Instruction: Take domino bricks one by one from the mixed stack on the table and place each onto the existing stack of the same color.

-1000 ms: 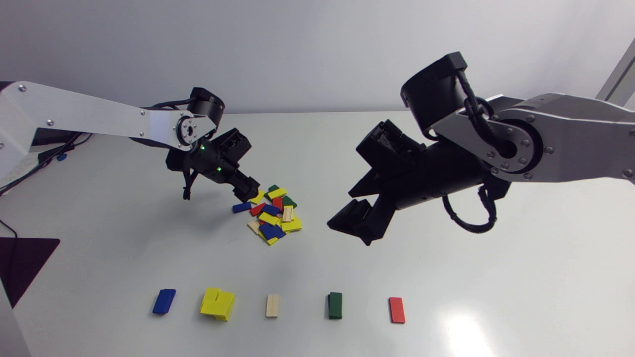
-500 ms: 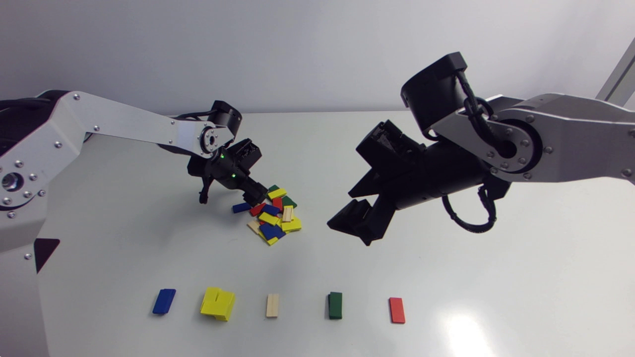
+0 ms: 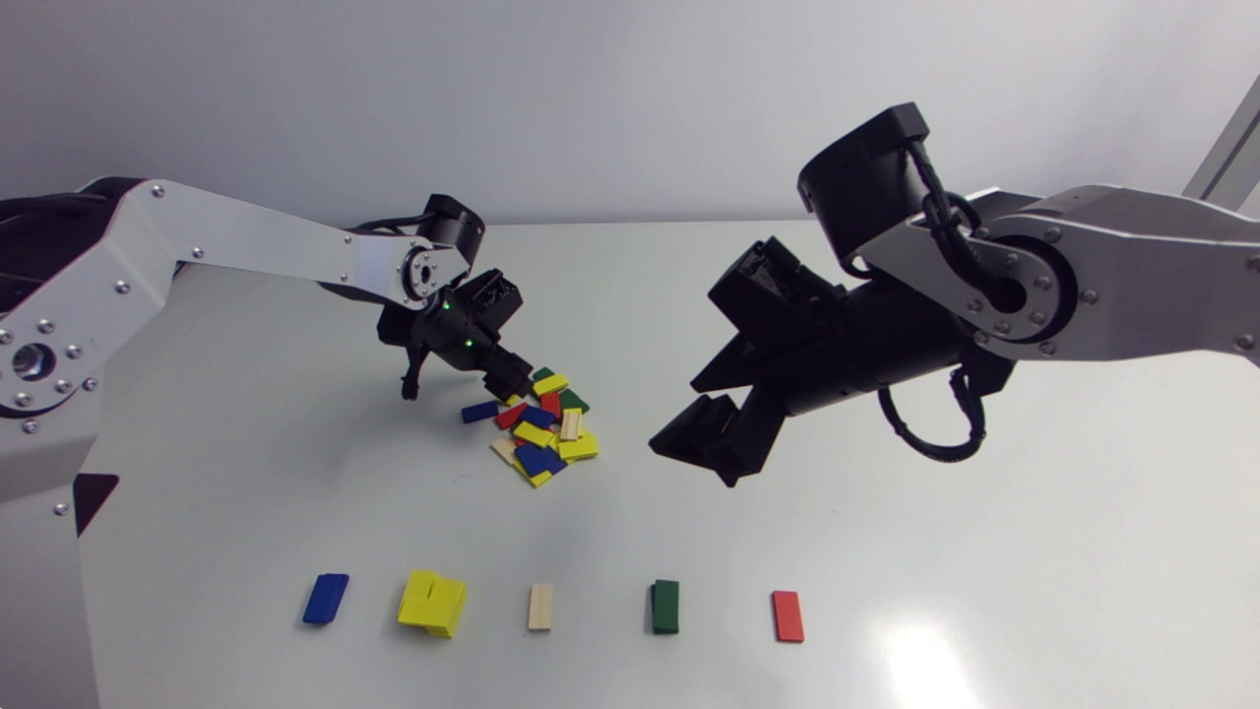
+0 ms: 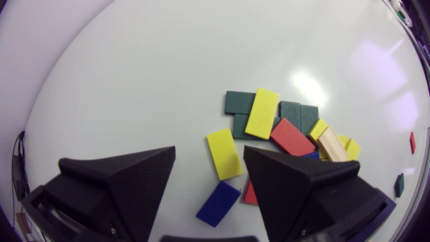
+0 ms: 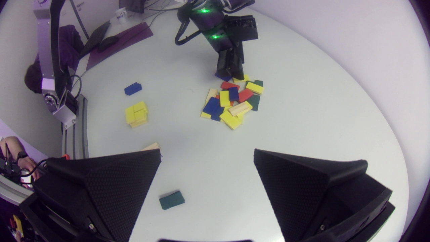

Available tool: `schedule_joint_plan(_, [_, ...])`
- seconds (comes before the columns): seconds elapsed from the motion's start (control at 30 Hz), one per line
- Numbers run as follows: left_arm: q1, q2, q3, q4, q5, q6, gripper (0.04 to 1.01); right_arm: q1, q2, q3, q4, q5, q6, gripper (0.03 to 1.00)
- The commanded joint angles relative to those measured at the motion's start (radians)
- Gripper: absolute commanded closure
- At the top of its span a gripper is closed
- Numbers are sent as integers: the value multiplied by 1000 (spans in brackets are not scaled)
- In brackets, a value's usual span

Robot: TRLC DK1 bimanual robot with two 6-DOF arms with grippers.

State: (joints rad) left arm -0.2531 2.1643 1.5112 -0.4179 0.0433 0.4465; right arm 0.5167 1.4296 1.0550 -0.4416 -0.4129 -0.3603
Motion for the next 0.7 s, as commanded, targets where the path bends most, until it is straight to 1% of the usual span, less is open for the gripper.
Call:
schedule_joint_plan(0.0, [-8, 42, 21, 2, -11, -32, 356, -7, 14, -18, 3, -7, -25, 66])
schedule_joint_plan(0.67, [-20, 58, 15, -2, -11, -58, 349, -15, -3, -33, 3, -12, -29, 66])
